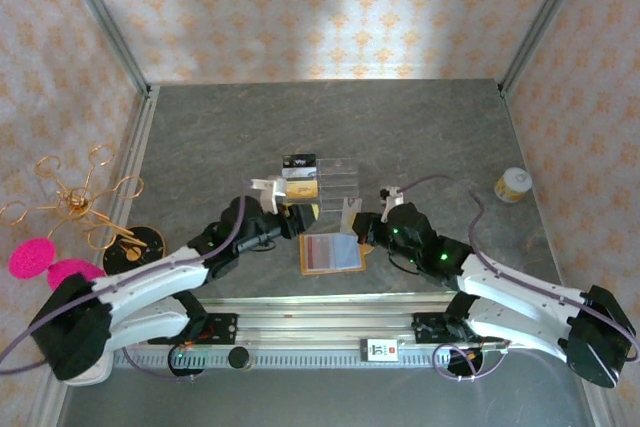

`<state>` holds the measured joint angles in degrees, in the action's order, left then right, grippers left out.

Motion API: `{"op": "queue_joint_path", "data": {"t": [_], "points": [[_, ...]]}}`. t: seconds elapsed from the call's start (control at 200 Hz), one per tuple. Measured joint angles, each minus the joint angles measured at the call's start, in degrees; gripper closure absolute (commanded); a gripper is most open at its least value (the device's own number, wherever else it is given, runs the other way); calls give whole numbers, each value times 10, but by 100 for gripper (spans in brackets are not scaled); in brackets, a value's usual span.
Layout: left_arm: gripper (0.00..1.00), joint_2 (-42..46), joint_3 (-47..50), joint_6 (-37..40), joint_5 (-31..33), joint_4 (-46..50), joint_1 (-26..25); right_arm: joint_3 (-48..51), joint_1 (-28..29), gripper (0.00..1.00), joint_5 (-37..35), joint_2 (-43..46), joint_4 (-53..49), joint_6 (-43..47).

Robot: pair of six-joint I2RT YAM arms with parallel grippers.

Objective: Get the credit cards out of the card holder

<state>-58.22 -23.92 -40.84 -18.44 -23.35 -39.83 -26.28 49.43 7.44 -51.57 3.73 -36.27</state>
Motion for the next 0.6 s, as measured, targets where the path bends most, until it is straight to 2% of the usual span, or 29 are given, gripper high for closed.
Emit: {"op": "queue_joint_path", "data": {"t": [0.085, 0.29, 0.466, 0.601], "points": [[33, 33, 2, -7, -2, -5, 17, -1, 0, 100, 1, 5, 33, 17], [27, 47, 30, -23, -41, -71, 21, 23, 0, 100, 33, 17, 195, 36], [27, 42, 75, -52, -82, -164, 21, 40, 0, 100, 57, 18, 310, 37], [34, 30, 98, -81, -104, -249, 21, 41, 0, 100, 71, 1, 383, 26]]}}
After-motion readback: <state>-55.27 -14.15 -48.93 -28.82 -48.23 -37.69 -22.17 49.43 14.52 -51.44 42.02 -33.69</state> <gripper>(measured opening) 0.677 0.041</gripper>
